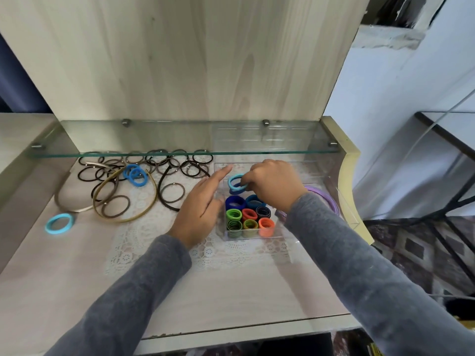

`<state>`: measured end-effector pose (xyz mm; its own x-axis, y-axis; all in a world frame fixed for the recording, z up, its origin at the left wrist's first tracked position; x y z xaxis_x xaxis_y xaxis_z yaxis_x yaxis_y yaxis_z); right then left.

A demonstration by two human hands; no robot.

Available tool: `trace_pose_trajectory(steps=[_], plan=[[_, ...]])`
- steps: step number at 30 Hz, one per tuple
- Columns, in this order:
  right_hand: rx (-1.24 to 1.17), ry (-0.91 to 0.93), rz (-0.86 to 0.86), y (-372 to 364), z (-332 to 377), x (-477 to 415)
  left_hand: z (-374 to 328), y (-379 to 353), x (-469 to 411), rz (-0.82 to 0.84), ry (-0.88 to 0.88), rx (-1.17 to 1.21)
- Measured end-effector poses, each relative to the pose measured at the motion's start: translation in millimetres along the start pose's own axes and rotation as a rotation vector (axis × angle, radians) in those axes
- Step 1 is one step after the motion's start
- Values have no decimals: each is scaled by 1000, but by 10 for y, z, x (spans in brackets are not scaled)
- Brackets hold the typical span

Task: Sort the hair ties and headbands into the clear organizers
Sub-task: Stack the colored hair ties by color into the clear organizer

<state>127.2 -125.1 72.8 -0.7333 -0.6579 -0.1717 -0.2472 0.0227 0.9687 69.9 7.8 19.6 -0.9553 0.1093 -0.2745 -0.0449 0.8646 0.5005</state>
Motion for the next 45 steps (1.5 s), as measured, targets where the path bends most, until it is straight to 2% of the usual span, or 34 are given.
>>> trace_pose_trajectory(steps=[6,16,22,26,31,35,45], plan=[[-52,-63,202,-16,36,-98,-15,31,50,-52,-104,-121],[50,-105,262,104,143,-138,-98,11,66,-63,-244,-262],[-23,-122,293,94,148,-121,-68,51,67,-123,-204,-300],[-92,-149,277,58,60,-92,-63,67,70,-143,-173,-299],[-212,-191,161,57,-42,-56,-50,57,64,-144,-150,-323],[-270,-154,49,94,29,-46,-28,55,55,-159,-140,-351],[-246,-130,75,-19,135,-37,-28,58,64,-193,-151,-429]])
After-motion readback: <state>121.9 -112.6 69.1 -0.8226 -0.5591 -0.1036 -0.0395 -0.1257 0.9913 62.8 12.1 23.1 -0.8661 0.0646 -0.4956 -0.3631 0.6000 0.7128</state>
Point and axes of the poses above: each hand's wrist, its own x-axis away from the middle knuckle, its own y-axis out of the back of the hand, z = x × y, the point moved 6 cm from there along -x, towards the middle knuckle, and after that the axes turned 1 degree about z, right-handed, at the moved point
